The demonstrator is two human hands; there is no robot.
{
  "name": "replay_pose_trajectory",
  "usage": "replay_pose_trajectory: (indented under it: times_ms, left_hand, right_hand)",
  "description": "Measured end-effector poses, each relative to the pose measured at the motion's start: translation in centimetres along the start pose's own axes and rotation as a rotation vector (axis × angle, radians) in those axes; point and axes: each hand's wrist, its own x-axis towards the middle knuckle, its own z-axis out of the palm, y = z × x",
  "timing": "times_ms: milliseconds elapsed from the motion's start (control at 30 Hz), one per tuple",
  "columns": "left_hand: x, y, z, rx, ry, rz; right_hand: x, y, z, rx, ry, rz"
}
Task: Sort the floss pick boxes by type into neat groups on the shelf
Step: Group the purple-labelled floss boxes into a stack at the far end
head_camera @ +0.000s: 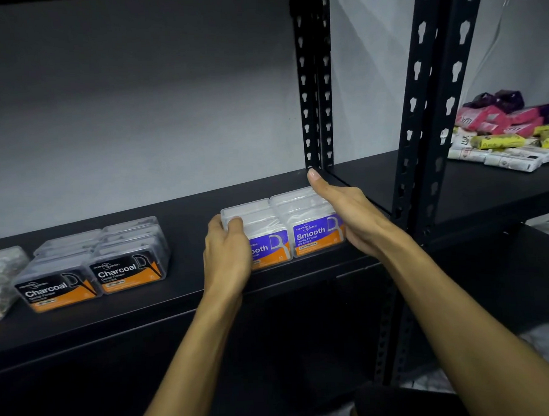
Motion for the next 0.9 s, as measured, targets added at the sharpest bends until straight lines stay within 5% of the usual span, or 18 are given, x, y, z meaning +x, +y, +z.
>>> replay_pose_trajectory:
  times_ms: [900]
  left_hand:
    - [-0.7, 1.0, -0.6, 0.015, -0.041, -0.039]
  right_hand:
    - [-0.2, -0.1, 0.0, -0.166, 0.047, -0.039]
